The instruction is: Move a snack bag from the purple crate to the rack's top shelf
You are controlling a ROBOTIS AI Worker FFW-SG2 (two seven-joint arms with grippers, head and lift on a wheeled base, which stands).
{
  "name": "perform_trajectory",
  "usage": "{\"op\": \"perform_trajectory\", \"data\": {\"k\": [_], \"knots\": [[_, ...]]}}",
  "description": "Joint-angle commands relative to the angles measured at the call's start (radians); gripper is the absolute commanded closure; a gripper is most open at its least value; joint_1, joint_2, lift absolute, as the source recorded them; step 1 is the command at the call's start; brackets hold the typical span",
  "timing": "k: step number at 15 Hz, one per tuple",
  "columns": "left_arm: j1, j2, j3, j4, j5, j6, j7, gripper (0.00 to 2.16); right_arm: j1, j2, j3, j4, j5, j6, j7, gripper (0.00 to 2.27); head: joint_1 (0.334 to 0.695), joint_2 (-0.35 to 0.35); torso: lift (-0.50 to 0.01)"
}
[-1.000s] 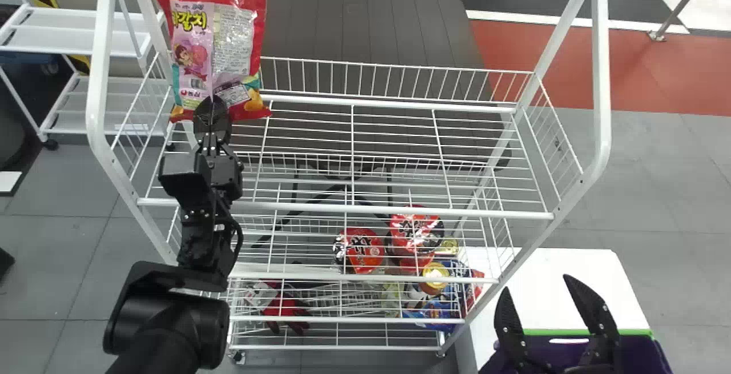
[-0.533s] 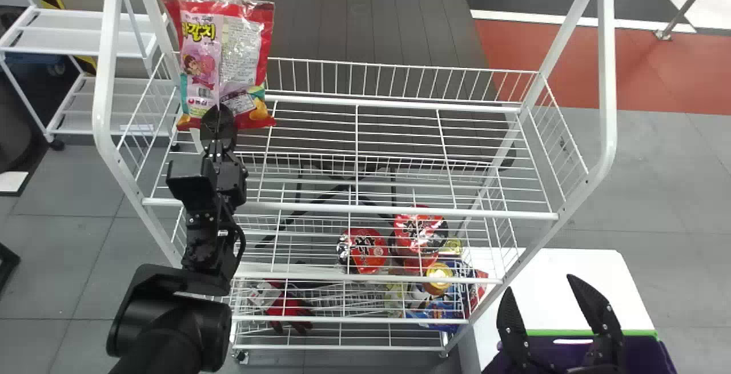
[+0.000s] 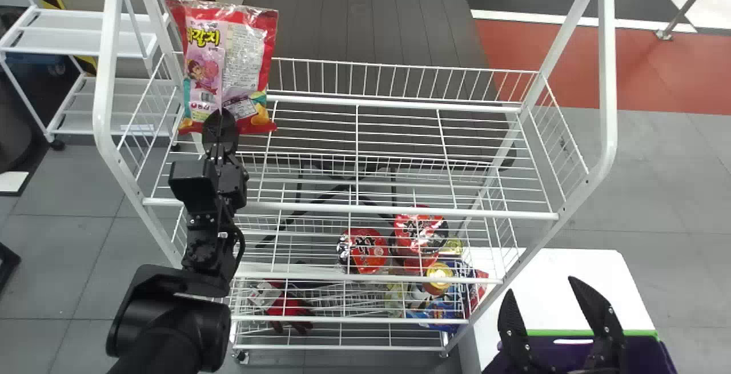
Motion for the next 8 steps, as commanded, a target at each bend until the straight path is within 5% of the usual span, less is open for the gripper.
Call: {"op": "perform_trajectory", "data": {"k": [1, 6, 8], "knots": [[-0.005, -0.003, 0.000, 0.013, 0.001, 0.000, -0.009, 1.13, -0.003, 0.000, 0.001, 0.007, 0.000, -0.007, 0.000, 0.18, 0.695, -0.087, 0.000], [-0.016, -0.003, 0.002, 0.026, 0.008, 0.000, -0.024, 1.04, -0.009, 0.000, 0.001, 0.015, 0.000, -0.010, 0.000, 0.18, 0.695, -0.090, 0.000], [-0.016, -0.003, 0.005, 0.028, 0.011, 0.000, -0.039, 0.67, -0.014, 0.000, 0.004, 0.016, 0.000, -0.010, 0.000, 0.18, 0.695, -0.090, 0.000]]}}
